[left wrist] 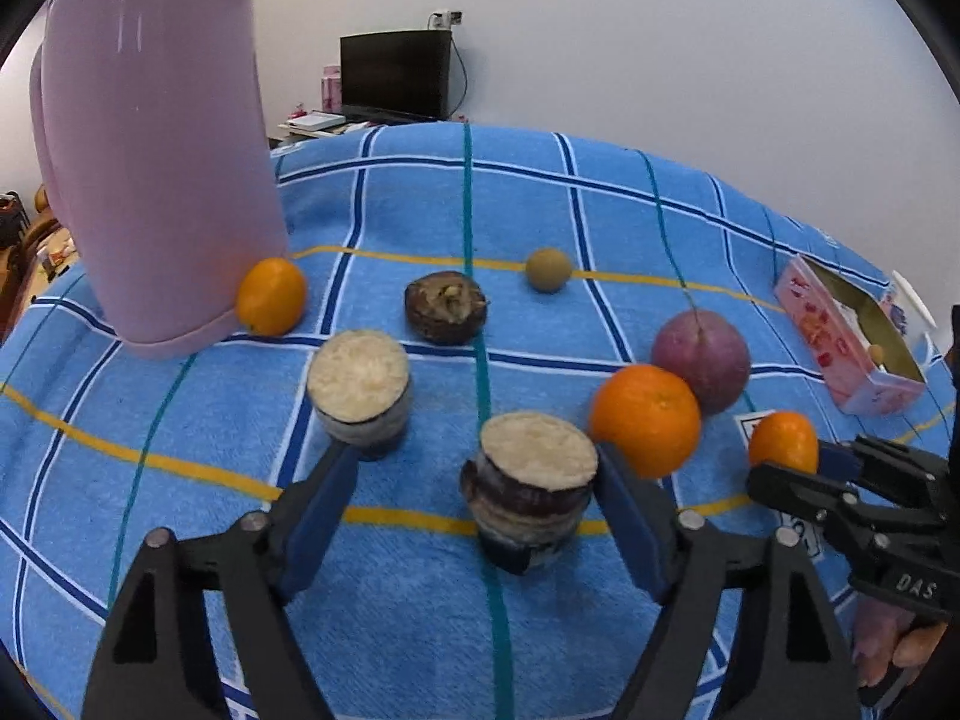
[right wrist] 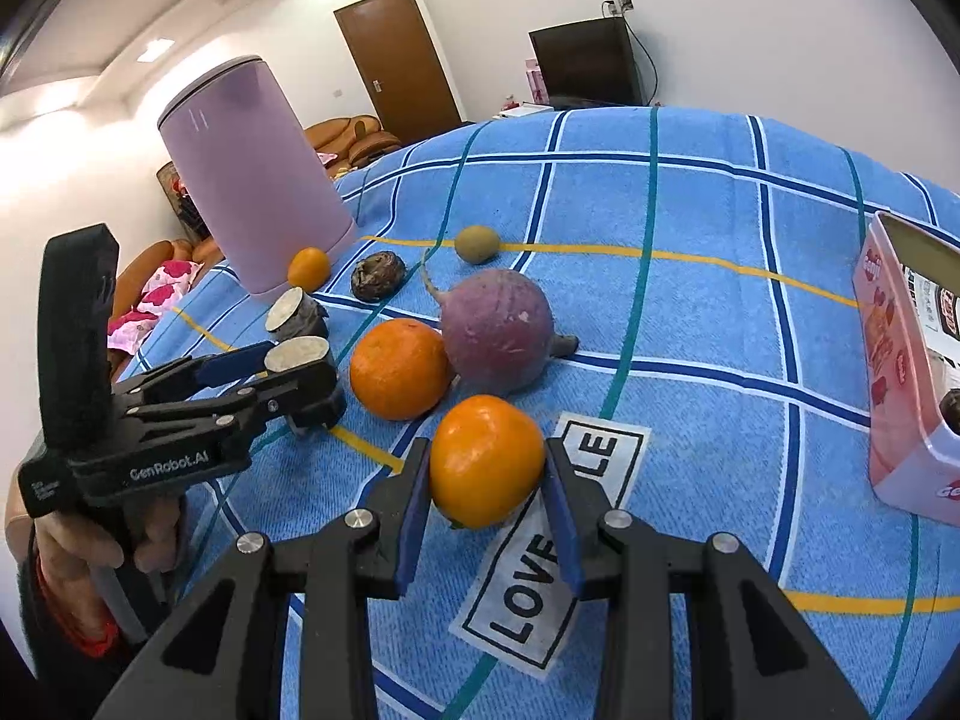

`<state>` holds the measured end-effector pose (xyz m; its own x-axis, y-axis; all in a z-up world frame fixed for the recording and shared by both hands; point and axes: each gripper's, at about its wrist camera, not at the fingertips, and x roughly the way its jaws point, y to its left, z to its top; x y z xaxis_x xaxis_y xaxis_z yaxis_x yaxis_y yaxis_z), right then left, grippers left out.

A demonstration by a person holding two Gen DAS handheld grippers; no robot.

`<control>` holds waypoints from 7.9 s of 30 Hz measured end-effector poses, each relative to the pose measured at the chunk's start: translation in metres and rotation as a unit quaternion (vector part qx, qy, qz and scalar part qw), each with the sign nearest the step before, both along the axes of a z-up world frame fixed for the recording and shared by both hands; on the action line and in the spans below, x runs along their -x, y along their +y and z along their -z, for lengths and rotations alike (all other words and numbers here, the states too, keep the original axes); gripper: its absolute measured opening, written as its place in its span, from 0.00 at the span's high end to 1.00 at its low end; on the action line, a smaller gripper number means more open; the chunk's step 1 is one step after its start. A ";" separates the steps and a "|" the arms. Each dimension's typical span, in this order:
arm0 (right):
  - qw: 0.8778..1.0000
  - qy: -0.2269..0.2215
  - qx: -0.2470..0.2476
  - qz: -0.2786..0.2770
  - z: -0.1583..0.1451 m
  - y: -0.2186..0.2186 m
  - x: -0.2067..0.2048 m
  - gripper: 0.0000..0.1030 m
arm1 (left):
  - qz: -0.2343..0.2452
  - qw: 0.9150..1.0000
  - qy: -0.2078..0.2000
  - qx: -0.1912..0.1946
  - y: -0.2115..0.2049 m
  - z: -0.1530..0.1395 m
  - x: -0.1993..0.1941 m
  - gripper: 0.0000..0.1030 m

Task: Organize fruits
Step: 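Grasp the orange with the right tool while the left grasps a cut cylinder, then carry the orange and cylinder over the pink tin and release both, then withdraw both open tools from the tin toward the remaining fruits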

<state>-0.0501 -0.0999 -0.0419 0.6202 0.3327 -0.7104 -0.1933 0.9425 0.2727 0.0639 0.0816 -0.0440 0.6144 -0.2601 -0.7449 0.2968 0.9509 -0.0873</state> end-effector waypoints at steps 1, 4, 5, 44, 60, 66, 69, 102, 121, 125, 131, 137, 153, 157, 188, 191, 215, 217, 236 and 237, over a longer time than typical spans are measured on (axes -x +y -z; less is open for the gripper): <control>1.000 0.001 0.001 0.000 0.000 0.000 0.000 0.63 | -0.003 1.000 0.008 -0.015 -0.005 0.003 -0.002 0.21; 1.000 0.002 0.002 -0.001 0.001 0.001 0.000 0.63 | 0.010 0.999 0.013 -0.051 -0.020 0.008 -0.003 0.39; 1.000 0.002 0.002 -0.001 0.000 0.001 -0.001 0.63 | 0.022 0.999 0.013 -0.042 -0.020 0.008 -0.002 0.46; 0.983 -0.157 0.054 0.080 -0.053 -0.031 0.031 0.63 | -0.032 0.982 -0.180 -0.054 -0.085 -0.048 0.052 0.56; 0.973 -0.169 0.078 0.136 -0.056 -0.066 0.036 0.63 | -0.020 0.982 -0.181 -0.052 -0.127 -0.046 0.059 0.56; 0.970 -0.176 0.089 0.143 -0.061 -0.083 0.043 0.63 | -0.014 0.982 -0.184 -0.044 -0.137 -0.051 0.061 0.56; 0.967 -0.179 0.110 0.144 -0.059 -0.093 0.048 0.63 | -0.007 0.982 -0.185 -0.041 -0.148 -0.052 0.061 0.56; 0.926 -0.188 0.126 0.301 -0.078 -0.252 0.072 0.63 | 0.086 0.981 -0.176 -0.009 -0.307 -0.054 0.048 0.56; 0.948 -0.082 0.118 0.283 -0.039 -0.262 0.036 0.63 | 0.097 0.987 -0.124 -0.018 -0.334 -0.033 0.022 0.56; 0.951 -0.069 0.105 0.282 -0.034 -0.265 0.033 0.63 | 0.104 0.988 -0.110 -0.024 -0.339 -0.029 0.015 0.56; 0.956 -0.058 0.079 0.276 -0.030 -0.270 0.027 0.63 | 0.101 0.990 -0.094 -0.021 -0.342 -0.027 0.003 0.56; 0.956 -0.061 0.074 0.277 -0.030 -0.269 0.027 0.63 | 0.101 0.990 -0.094 -0.019 -0.342 -0.025 0.003 0.56; 0.952 -0.072 0.046 0.295 -0.035 -0.280 0.038 0.62 | 0.107 0.989 -0.105 -0.016 -0.338 -0.025 0.013 0.46; 0.951 -0.073 0.023 0.301 -0.034 -0.287 0.040 0.62 | 0.126 0.987 -0.102 -0.010 -0.341 -0.025 0.017 0.21; 0.900 -0.281 0.136 0.303 -0.076 -0.241 0.090 0.24 | -0.059 0.963 -0.264 -0.012 -0.268 -0.048 0.057 0.00; 0.892 -0.294 0.146 0.311 -0.077 -0.237 0.095 0.24 | -0.064 0.962 -0.265 -0.004 -0.262 -0.048 0.060 0.00; 0.874 -0.242 0.025 0.420 -0.064 -0.258 0.133 0.24 | -0.035 0.968 -0.249 0.020 -0.233 -0.050 0.085 0.00; 0.877 -0.243 0.026 0.413 -0.065 -0.249 0.143 0.24 | -0.034 0.967 -0.249 0.024 -0.225 -0.050 0.090 0.00; 0.917 -0.228 0.074 0.320 -0.072 -0.157 0.122 0.24 | -0.027 0.969 -0.244 -0.037 -0.156 -0.045 0.092 0.00; 0.920 -0.227 0.074 0.313 -0.072 -0.150 0.117 0.24 | -0.029 0.969 -0.241 -0.042 -0.150 -0.045 0.088 0.00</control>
<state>-0.1668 -0.2503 0.0304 0.9010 -0.2687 -0.3406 0.3365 0.9284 0.1579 -0.0240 -0.0682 0.0006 0.9080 -0.1648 -0.3852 0.2291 0.9651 0.1271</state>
